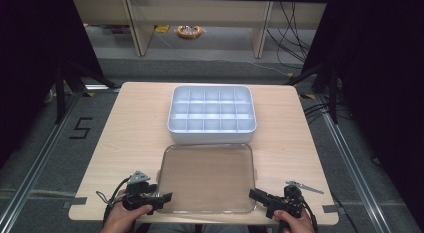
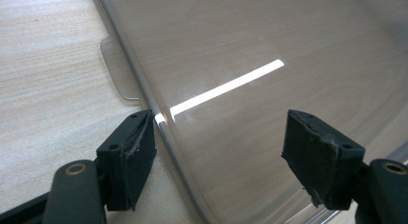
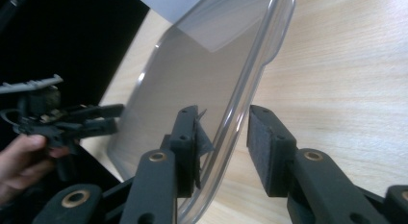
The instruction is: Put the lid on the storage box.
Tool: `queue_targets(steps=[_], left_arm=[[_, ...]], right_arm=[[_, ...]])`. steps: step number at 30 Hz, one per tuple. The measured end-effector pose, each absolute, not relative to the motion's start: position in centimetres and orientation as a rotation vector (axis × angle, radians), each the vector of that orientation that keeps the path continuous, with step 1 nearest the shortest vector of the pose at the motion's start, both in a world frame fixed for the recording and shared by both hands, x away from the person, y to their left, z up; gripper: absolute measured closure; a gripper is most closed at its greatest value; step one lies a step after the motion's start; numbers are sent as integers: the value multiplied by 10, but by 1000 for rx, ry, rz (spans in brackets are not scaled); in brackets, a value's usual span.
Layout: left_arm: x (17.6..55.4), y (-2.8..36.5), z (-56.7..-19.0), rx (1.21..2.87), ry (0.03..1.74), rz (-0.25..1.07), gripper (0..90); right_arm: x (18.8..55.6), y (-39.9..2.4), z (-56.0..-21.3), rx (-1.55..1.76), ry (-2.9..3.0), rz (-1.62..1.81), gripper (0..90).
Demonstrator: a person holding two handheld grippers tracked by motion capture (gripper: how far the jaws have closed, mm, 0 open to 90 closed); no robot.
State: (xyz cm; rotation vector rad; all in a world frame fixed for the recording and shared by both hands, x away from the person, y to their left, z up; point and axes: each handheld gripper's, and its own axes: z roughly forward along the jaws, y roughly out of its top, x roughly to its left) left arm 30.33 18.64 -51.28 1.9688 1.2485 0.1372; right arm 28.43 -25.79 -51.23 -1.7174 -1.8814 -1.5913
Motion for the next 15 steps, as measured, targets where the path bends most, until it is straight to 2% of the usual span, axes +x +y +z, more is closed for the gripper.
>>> queue_targets(steps=[14, 15], left_arm=[[304, 190, -513, 1952, 1271, 140, 258], [304, 191, -513, 1946, 1282, 149, 258]], right_arm=[[282, -257, -512, -1710, -1768, -1540, 652], [283, -257, -513, -1672, -1768, -1551, 629]])
